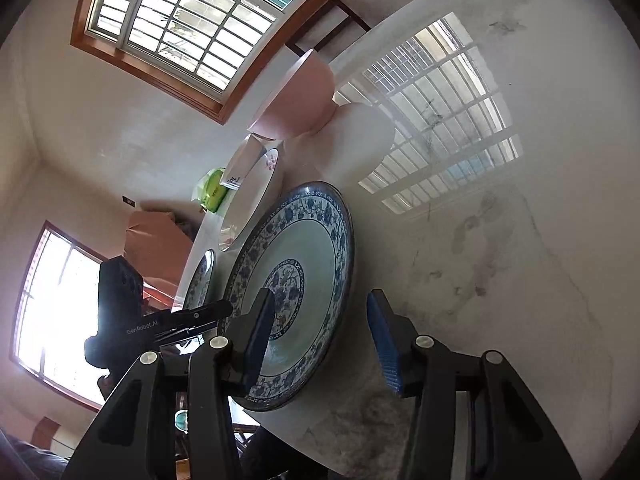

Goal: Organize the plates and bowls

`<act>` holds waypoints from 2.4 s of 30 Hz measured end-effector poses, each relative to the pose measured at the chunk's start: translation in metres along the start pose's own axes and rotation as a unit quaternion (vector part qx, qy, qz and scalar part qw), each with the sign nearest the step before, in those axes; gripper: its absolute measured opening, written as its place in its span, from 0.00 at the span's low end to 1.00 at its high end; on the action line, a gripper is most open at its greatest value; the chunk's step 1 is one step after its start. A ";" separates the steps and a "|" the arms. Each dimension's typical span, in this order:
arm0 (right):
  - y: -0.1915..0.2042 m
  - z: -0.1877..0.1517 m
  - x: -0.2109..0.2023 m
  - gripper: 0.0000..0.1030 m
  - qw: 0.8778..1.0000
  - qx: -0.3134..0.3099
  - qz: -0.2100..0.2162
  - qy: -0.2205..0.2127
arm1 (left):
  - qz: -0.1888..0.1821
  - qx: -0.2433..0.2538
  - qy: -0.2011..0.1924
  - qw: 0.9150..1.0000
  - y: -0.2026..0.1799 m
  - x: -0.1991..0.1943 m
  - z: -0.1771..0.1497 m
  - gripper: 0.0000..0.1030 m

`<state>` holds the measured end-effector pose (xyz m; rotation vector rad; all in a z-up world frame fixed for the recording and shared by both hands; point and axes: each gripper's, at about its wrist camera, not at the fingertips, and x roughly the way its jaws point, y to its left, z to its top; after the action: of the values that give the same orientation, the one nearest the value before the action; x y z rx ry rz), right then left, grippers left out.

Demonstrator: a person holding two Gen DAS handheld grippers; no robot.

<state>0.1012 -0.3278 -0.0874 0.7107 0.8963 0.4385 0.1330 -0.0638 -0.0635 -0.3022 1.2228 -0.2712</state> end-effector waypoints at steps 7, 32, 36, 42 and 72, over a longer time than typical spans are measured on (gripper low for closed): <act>0.012 -0.008 0.016 0.13 0.998 -0.034 -0.045 0.022 | 0.041 0.013 -0.019 0.999 -0.013 -0.001 -0.004 0.21; 0.070 -0.040 0.023 0.15 0.996 -0.074 -0.024 0.036 | 0.087 -0.017 -0.111 0.990 0.035 -0.084 -0.050 0.22; 0.090 -0.046 0.040 0.15 0.994 -0.091 -0.012 0.053 | 0.097 -0.039 -0.121 0.987 0.058 -0.099 -0.055 0.22; 0.118 -0.048 0.069 0.15 0.991 -0.107 0.004 0.078 | 0.108 -0.069 -0.132 0.983 0.094 -0.119 -0.055 0.22; 0.213 -0.042 0.189 0.16 0.966 -0.209 -0.020 0.149 | 0.133 -0.167 -0.163 0.963 0.221 -0.134 -0.011 0.22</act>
<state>0.1606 -0.0480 -0.0563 0.2406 1.0539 0.6863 0.0890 0.1890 -0.0311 -0.4498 0.9637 0.2147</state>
